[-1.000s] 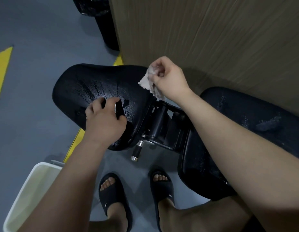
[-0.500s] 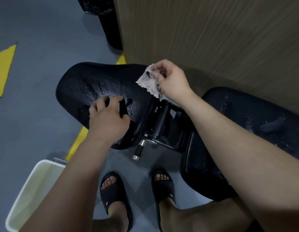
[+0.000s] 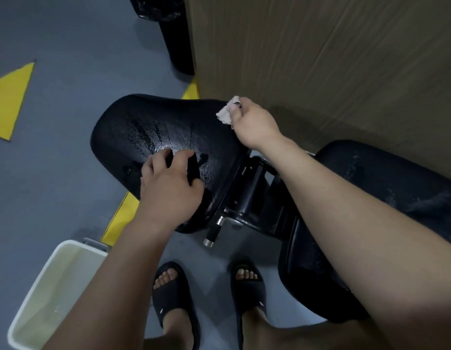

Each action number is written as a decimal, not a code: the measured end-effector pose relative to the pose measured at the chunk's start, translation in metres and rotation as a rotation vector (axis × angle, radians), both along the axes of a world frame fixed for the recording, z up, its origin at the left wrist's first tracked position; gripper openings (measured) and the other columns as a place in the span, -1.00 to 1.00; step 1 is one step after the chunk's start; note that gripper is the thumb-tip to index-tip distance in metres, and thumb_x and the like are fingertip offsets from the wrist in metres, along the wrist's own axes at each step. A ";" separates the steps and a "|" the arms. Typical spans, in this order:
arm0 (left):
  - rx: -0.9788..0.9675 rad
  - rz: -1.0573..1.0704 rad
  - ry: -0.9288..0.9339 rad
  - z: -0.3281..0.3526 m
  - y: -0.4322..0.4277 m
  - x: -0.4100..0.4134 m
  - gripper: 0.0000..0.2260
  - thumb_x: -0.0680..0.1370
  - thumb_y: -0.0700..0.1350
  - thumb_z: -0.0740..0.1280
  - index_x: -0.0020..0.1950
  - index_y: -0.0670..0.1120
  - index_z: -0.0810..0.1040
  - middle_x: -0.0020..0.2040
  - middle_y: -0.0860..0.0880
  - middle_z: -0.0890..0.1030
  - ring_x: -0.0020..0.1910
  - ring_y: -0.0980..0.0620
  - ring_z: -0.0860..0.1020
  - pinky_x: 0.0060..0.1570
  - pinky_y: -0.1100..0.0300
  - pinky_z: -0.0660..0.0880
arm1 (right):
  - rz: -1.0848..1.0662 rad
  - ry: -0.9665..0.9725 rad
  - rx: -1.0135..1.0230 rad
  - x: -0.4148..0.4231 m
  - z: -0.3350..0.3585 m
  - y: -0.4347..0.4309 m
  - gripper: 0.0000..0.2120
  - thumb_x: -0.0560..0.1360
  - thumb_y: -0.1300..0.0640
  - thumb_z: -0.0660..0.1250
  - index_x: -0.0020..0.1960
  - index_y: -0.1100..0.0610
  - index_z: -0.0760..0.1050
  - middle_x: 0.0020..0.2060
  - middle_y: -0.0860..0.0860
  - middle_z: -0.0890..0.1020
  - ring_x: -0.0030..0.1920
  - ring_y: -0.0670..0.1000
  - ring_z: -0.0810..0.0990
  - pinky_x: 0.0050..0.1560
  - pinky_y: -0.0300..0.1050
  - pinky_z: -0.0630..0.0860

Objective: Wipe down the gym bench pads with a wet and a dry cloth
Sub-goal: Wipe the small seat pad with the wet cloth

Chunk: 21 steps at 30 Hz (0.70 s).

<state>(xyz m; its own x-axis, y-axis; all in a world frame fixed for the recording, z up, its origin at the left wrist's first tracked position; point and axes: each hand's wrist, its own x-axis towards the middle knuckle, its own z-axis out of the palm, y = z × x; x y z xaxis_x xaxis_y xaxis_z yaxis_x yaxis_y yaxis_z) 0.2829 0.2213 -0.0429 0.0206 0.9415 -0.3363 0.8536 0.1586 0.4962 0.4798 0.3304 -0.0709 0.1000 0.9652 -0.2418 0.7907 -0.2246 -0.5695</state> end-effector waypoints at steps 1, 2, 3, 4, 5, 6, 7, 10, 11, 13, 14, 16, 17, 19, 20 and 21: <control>-0.008 -0.002 0.000 0.001 0.001 0.000 -0.52 0.56 -0.02 0.28 0.47 0.21 0.31 0.54 -0.04 0.14 0.54 -0.15 0.02 0.53 -0.17 0.11 | 0.019 -0.019 -0.033 -0.001 0.002 0.007 -0.56 0.73 -0.10 -0.01 0.39 0.14 0.42 0.33 0.15 0.56 0.33 0.20 0.49 0.12 -0.06 0.36; -0.017 -0.005 0.002 0.001 0.001 0.000 -0.52 0.56 -0.02 0.28 0.46 0.21 0.30 0.55 -0.04 0.12 0.54 -0.14 0.01 0.53 -0.17 0.10 | 0.040 -0.033 -0.071 -0.001 0.004 0.016 -0.54 0.73 -0.13 -0.03 0.36 0.13 0.46 0.30 0.15 0.58 0.31 0.20 0.51 0.07 -0.06 0.35; -0.023 -0.005 0.004 0.001 0.001 0.001 -0.52 0.56 -0.02 0.28 0.46 0.21 0.30 0.55 -0.03 0.12 0.55 -0.14 0.00 0.53 -0.17 0.09 | 0.065 -0.040 -0.111 -0.003 0.007 0.024 -0.50 0.73 -0.15 -0.05 0.34 0.13 0.49 0.28 0.14 0.60 0.30 0.19 0.52 0.05 -0.08 0.34; -0.024 -0.001 0.003 0.001 0.002 0.001 -0.52 0.56 -0.02 0.28 0.46 0.21 0.30 0.55 -0.03 0.11 0.55 -0.13 0.00 0.54 -0.17 0.09 | 0.094 -0.032 -0.157 -0.003 0.010 0.033 -0.47 0.72 -0.17 -0.05 0.35 0.13 0.51 0.26 0.13 0.61 0.30 0.18 0.53 0.05 -0.09 0.34; -0.021 0.002 0.000 0.001 0.002 0.002 -0.53 0.55 -0.02 0.28 0.45 0.22 0.30 0.56 -0.02 0.11 0.55 -0.13 0.00 0.54 -0.17 0.09 | 0.117 -0.009 -0.204 -0.005 0.012 0.040 -0.45 0.72 -0.19 -0.05 0.38 0.14 0.52 0.23 0.13 0.61 0.28 0.16 0.54 0.06 -0.10 0.33; -0.020 0.005 -0.004 0.000 0.002 0.003 -0.53 0.55 -0.02 0.27 0.45 0.22 0.31 0.56 -0.02 0.11 0.55 -0.13 0.00 0.53 -0.18 0.08 | 0.128 0.021 -0.241 -0.004 0.013 0.046 -0.44 0.72 -0.19 -0.04 0.38 0.14 0.53 0.16 0.12 0.61 0.24 0.14 0.55 0.07 -0.11 0.33; -0.022 0.007 -0.009 0.000 0.001 0.004 -0.53 0.55 -0.02 0.27 0.45 0.23 0.31 0.56 0.00 0.11 0.56 -0.13 -0.01 0.53 -0.19 0.08 | 0.127 0.056 -0.250 -0.003 0.013 0.048 -0.46 0.72 -0.18 -0.02 0.34 0.14 0.55 0.08 0.09 0.60 0.17 0.12 0.55 0.06 -0.13 0.32; -0.031 0.016 -0.012 0.000 -0.001 0.004 -0.52 0.56 -0.02 0.27 0.46 0.24 0.30 0.58 0.01 0.08 0.58 -0.13 -0.04 0.54 -0.20 0.06 | 0.048 0.134 -0.163 0.007 0.005 0.037 -0.59 0.72 -0.13 0.03 -0.06 0.00 0.56 -0.18 -0.05 0.55 -0.04 0.04 0.51 -0.11 -0.16 0.34; -0.036 0.012 -0.009 0.000 -0.001 0.005 -0.52 0.57 -0.01 0.26 0.47 0.24 0.29 0.59 0.01 0.07 0.59 -0.13 -0.05 0.55 -0.19 0.04 | 0.009 0.156 -0.122 0.011 0.002 0.028 -0.61 0.72 -0.13 0.04 -0.13 -0.01 0.50 -0.22 -0.06 0.53 -0.09 0.03 0.51 -0.18 -0.15 0.34; -0.049 0.008 -0.010 0.001 -0.001 0.005 -0.52 0.57 -0.01 0.25 0.48 0.25 0.27 0.60 0.04 0.05 0.60 -0.12 -0.07 0.56 -0.18 0.01 | -0.042 0.161 -0.050 0.018 -0.007 0.014 -0.66 0.72 -0.14 0.05 0.05 0.06 0.47 -0.10 -0.03 0.58 -0.07 0.04 0.54 -0.16 -0.11 0.39; -0.052 0.010 -0.013 0.001 0.000 0.005 -0.51 0.57 -0.01 0.25 0.48 0.25 0.26 0.60 0.05 0.04 0.60 -0.10 -0.08 0.56 -0.18 0.01 | -0.066 0.180 -0.036 0.021 -0.012 0.011 -0.68 0.72 -0.13 0.06 0.20 0.09 0.42 0.00 0.00 0.59 -0.04 0.05 0.56 -0.12 -0.08 0.43; -0.054 0.014 -0.013 0.000 -0.001 0.005 -0.51 0.58 -0.01 0.25 0.49 0.25 0.25 0.61 0.05 0.03 0.60 -0.09 -0.09 0.57 -0.18 0.00 | -0.094 0.270 -0.033 0.020 -0.012 0.014 -0.66 0.72 -0.07 0.08 0.41 0.08 0.26 0.05 0.03 0.60 -0.06 0.04 0.58 -0.11 -0.05 0.50; -0.054 0.015 -0.012 0.000 -0.001 0.005 -0.51 0.58 -0.02 0.24 0.49 0.25 0.25 0.61 0.05 0.02 0.60 -0.08 -0.10 0.57 -0.18 0.00 | -0.094 0.304 -0.069 0.016 -0.007 0.021 -0.65 0.72 -0.02 0.09 0.46 0.06 0.25 0.00 0.02 0.59 -0.12 0.01 0.57 -0.17 -0.09 0.49; -0.055 0.013 -0.011 0.000 0.000 0.006 -0.51 0.58 -0.02 0.24 0.49 0.24 0.25 0.61 0.04 0.02 0.60 -0.09 -0.10 0.56 -0.19 0.00 | -0.037 0.272 -0.198 0.008 0.001 0.036 -0.76 0.73 0.10 0.09 0.30 0.12 0.44 -0.20 0.00 0.51 -0.27 -0.04 0.47 -0.28 -0.18 0.42; -0.056 0.013 -0.012 -0.001 0.001 0.006 -0.51 0.58 -0.02 0.25 0.49 0.24 0.26 0.61 0.03 0.03 0.60 -0.09 -0.10 0.56 -0.20 0.01 | -0.013 0.232 -0.271 0.004 0.007 0.041 -0.80 0.72 0.13 0.10 0.11 0.15 0.48 -0.28 0.00 0.46 -0.32 -0.02 0.43 -0.30 -0.18 0.38; -0.057 0.013 -0.015 0.000 0.001 0.006 -0.51 0.57 -0.02 0.25 0.48 0.24 0.27 0.61 0.03 0.03 0.60 -0.09 -0.09 0.55 -0.20 0.02 | 0.003 0.198 -0.310 0.001 0.014 0.042 -0.78 0.72 0.14 0.10 0.00 0.17 0.47 -0.30 0.00 0.42 -0.30 0.03 0.41 -0.32 -0.17 0.35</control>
